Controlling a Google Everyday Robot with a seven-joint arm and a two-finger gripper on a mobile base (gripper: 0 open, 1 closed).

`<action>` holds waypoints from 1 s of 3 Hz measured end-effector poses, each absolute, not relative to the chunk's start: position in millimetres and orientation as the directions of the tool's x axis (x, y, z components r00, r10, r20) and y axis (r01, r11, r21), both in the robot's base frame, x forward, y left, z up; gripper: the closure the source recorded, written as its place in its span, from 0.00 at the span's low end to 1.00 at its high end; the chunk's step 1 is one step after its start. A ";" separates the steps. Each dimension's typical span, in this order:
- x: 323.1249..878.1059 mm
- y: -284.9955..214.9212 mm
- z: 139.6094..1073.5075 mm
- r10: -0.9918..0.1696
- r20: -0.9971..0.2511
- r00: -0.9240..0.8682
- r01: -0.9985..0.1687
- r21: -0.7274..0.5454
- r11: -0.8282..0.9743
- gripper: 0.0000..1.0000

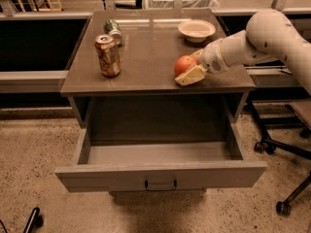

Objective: Pick apple from top drawer and place on counter

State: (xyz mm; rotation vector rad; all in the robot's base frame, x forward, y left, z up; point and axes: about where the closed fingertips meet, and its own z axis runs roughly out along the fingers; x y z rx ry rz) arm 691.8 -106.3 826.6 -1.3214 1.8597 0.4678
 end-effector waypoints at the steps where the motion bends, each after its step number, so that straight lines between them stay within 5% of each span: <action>1: 701.4 -108.6 820.4 -0.612 -0.778 -0.145 -0.882 -0.179 0.436 0.60; 3: 701.4 -108.5 820.5 -0.612 -0.778 -0.144 -0.882 -0.179 0.436 0.14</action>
Offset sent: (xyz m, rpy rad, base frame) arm 0.0096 -0.0023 -0.0070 -0.0009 -0.0418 -0.0531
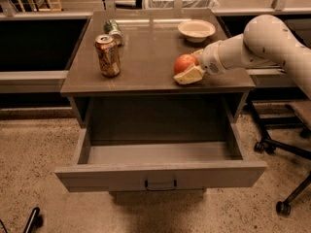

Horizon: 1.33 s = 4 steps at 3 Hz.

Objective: Pick apple from top drawer and place on counter

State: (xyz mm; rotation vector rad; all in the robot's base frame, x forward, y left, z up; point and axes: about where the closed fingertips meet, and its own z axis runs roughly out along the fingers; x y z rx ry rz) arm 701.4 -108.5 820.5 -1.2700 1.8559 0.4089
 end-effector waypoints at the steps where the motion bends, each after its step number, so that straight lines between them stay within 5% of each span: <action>1: 701.4 -108.5 820.5 -0.612 -0.778 -0.144 -0.882 -0.179 0.436 0.00; 4: 673.0 -117.7 867.7 -0.468 -0.883 0.037 -0.923 -0.210 0.323 0.00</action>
Offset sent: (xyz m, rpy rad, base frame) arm -0.0185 -0.0059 0.0341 0.1752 -0.0530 0.1412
